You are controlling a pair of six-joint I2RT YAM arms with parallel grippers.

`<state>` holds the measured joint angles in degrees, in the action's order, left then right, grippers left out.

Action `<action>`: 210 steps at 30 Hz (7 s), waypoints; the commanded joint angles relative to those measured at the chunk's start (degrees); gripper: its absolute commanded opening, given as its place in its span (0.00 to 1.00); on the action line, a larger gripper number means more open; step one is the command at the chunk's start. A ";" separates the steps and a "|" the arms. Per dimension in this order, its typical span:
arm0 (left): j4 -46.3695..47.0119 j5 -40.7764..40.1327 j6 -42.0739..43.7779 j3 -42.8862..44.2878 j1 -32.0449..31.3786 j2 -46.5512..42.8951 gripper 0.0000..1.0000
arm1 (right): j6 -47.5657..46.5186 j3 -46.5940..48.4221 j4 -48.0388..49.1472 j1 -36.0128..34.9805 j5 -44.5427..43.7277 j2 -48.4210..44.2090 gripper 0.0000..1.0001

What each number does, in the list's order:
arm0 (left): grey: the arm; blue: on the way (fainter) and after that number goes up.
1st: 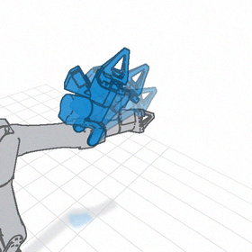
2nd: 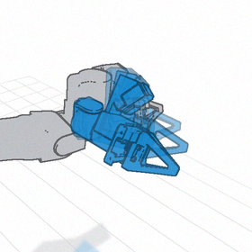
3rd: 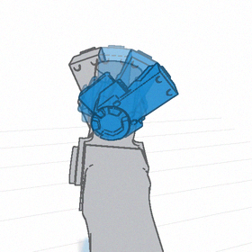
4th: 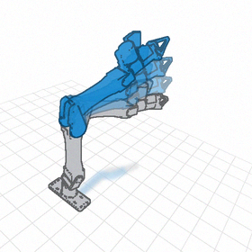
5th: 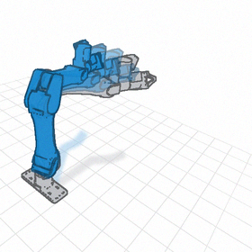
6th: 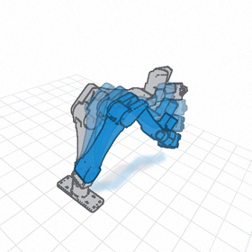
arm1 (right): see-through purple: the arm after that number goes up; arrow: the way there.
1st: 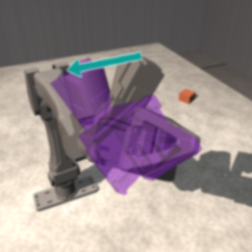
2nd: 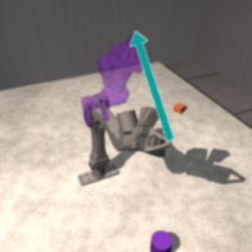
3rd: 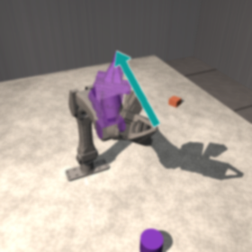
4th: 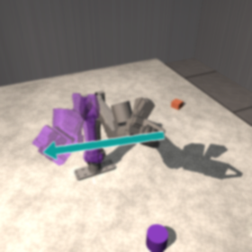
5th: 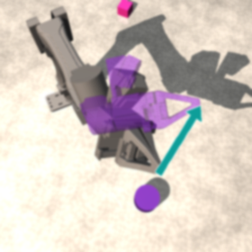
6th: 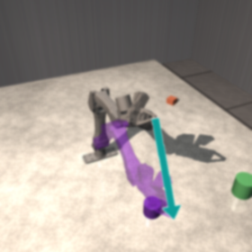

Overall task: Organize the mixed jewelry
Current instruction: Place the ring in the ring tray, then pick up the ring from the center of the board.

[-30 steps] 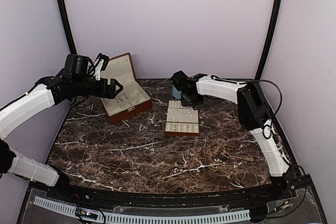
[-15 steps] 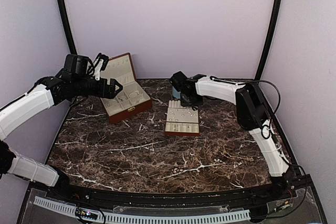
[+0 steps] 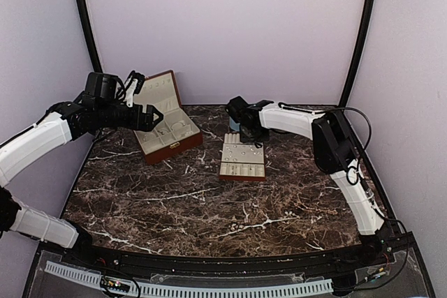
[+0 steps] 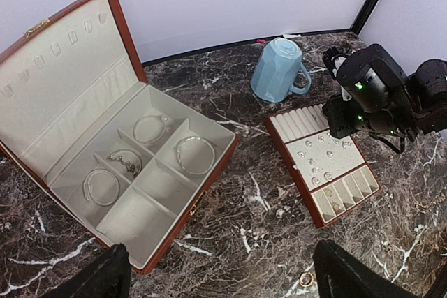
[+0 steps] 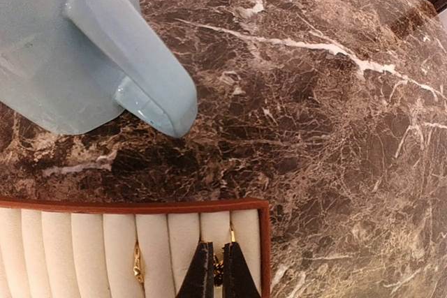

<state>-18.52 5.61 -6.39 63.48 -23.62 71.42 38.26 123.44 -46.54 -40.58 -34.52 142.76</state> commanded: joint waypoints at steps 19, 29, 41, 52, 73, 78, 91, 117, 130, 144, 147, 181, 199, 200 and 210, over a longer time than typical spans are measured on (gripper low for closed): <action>0.49 0.56 1.21 -0.99 0.19 -1.36 0.94 | -0.18 0.57 0.18 -1.08 1.70 -1.10 0.12; 0.59 0.90 1.29 -1.12 0.19 -1.57 0.94 | -0.56 0.33 -0.56 -1.08 0.30 -3.32 0.19; 0.76 1.45 1.21 -1.26 0.16 -1.53 0.94 | -1.96 -2.24 1.94 -1.08 0.46 -4.80 0.06; 0.77 1.60 1.20 -1.21 0.20 -1.59 0.94 | -1.61 -2.54 1.91 -0.64 0.92 -2.78 0.03; 0.77 1.27 1.38 -1.26 0.17 -1.63 0.94 | -0.92 -4.88 3.77 0.49 3.61 -1.08 0.00; 0.77 1.22 1.42 -1.31 0.17 -1.55 0.94 | -0.66 -5.87 4.46 0.84 4.56 -0.88 0.00; 1.05 0.49 1.55 -1.47 0.18 -1.87 0.95 | -0.58 -6.11 4.44 1.07 4.60 -3.00 0.00; 13.62 -6.43 4.24 -11.37 0.15 -8.84 0.92 | -0.92 -38.47 17.77 -7.16 18.87 -39.64 0.34; 13.33 -5.74 2.94 -11.01 0.15 -9.12 0.92 | 7.51 -34.06 15.66 -22.39 24.05 -27.83 0.34; 13.02 -5.78 2.27 -10.66 0.15 -11.45 0.92 | 11.24 -26.80 9.56 -27.88 22.09 -19.34 0.36; 13.03 -3.94 2.13 -10.60 0.15 -11.66 0.92 | 11.63 -25.13 9.43 -28.14 21.60 -18.27 0.36; 12.99 -3.26 1.65 -10.66 0.15 -12.00 0.92 | 9.90 -13.10 5.10 -26.05 14.79 -7.30 0.18; 13.00 -2.90 1.47 -10.66 0.15 -11.92 0.92 | 9.20 -11.92 6.07 -25.83 15.89 -6.10 0.18; 13.03 -2.87 1.47 -10.66 0.15 -11.92 0.92 | 9.20 -12.05 5.97 -25.85 15.85 -6.09 0.18; 12.99 -2.73 1.39 -10.66 0.15 -11.83 0.92 | 8.59 -12.17 4.85 -26.20 14.82 -5.58 0.12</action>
<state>-6.07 2.22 -4.47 52.45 -23.62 60.73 47.22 109.91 -41.41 -66.61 -18.92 135.50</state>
